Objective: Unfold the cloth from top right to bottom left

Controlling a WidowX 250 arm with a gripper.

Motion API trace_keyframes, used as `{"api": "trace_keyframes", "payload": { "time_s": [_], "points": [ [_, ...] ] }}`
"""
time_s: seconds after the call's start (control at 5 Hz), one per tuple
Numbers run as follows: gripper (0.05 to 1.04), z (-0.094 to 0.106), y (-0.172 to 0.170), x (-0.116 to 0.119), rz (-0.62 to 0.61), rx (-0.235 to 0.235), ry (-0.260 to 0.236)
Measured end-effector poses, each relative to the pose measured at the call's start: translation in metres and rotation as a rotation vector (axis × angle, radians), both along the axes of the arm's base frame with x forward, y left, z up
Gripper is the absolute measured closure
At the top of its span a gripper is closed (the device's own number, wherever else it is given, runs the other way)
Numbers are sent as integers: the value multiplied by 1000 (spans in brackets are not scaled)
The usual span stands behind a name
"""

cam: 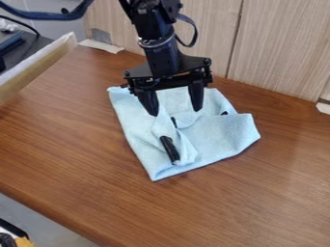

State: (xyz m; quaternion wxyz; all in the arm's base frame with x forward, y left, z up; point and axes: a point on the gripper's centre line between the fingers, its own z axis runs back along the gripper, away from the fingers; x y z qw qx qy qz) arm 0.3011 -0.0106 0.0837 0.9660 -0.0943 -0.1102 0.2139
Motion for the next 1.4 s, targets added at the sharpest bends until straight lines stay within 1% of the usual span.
{"api": "trace_keyframes", "payload": {
  "time_s": [0.2,0.4,0.6,0.8,1.0,1.2,1.4],
  "points": [
    [83,-9,0,-2,5,-5,28],
    [83,-19,6,-9,58,-22,33],
    [83,-29,8,-17,62,-20,42],
    [83,-33,12,-21,71,-1,49],
    [100,-47,14,-21,74,36,79],
    [189,-53,12,-20,73,61,83],
    [487,-57,10,-20,73,67,91]
  ]
}}
